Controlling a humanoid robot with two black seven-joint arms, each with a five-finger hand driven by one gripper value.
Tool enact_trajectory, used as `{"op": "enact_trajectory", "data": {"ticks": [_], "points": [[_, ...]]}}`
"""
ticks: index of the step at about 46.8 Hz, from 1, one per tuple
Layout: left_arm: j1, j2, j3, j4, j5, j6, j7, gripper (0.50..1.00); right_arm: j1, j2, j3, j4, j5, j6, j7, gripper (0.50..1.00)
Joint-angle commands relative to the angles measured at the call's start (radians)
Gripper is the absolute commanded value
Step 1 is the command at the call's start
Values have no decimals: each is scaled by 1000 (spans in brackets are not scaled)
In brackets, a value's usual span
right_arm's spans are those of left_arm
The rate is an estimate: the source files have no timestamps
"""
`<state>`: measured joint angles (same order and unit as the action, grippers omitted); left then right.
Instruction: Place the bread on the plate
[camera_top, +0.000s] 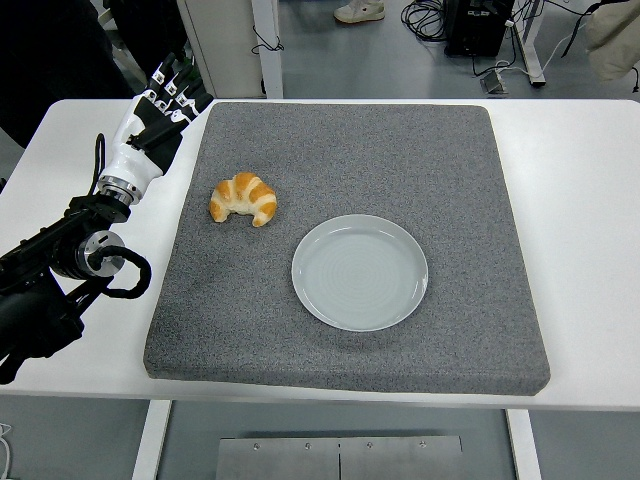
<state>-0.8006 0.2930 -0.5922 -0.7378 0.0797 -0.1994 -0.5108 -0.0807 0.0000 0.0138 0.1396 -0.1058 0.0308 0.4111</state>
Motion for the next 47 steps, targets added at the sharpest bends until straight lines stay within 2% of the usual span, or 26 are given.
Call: {"op": "enact_trajectory", "data": {"ticks": [1,24,37,47], "points": [[0,0,0,0,0,0,0,969,-1,0,0,0,0,0,0,1000],[-3,-5,-21,-2,-5,12,8,966,-1,0,0,0,0,0,0,1000],[-23,18,-20,-14,-3,15,17,961,-1,0,0,-2,0,0,0,1000],[-86,81,-5,-37,-2,17,87,957,1,0,0,-2,0,0,0,1000]]}}
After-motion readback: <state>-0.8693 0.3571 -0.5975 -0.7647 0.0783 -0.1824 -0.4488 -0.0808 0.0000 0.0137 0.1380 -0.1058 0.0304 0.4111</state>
